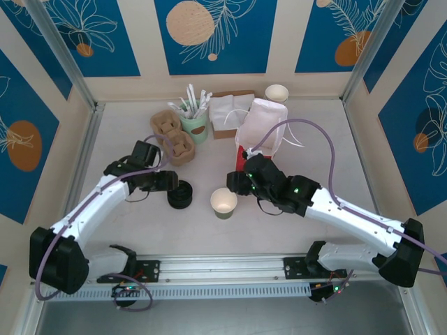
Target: Pack the takeout coffee
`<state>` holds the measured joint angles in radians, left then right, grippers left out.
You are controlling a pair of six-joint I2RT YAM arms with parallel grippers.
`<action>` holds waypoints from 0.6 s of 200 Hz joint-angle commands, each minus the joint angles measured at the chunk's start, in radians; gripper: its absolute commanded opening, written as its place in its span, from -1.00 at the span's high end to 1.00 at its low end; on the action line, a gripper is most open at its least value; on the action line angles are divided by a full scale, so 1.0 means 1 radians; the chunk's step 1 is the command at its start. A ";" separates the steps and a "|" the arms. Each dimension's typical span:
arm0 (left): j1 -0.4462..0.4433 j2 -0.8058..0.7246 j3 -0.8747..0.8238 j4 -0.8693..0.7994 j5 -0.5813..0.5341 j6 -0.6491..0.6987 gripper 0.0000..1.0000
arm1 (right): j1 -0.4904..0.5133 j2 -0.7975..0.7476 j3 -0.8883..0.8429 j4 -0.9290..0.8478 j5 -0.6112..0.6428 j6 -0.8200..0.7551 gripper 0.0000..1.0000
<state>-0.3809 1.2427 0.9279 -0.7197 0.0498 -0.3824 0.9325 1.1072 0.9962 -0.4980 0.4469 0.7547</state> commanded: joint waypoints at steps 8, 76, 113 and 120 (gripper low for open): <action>-0.034 0.052 0.043 -0.018 -0.067 0.005 -0.10 | -0.024 -0.051 -0.029 -0.006 -0.041 0.020 0.13; -0.076 0.139 0.060 -0.006 -0.133 0.004 0.22 | -0.057 -0.079 -0.048 -0.027 -0.051 0.024 0.13; -0.091 0.166 0.063 -0.006 -0.158 0.005 0.25 | -0.064 -0.082 -0.052 -0.033 -0.052 0.019 0.13; -0.093 0.171 0.063 -0.007 -0.162 0.006 0.25 | -0.066 -0.083 -0.053 -0.031 -0.051 0.020 0.13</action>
<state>-0.4587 1.3968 0.9627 -0.7185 -0.0769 -0.3832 0.8742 1.0481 0.9531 -0.5194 0.4107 0.7662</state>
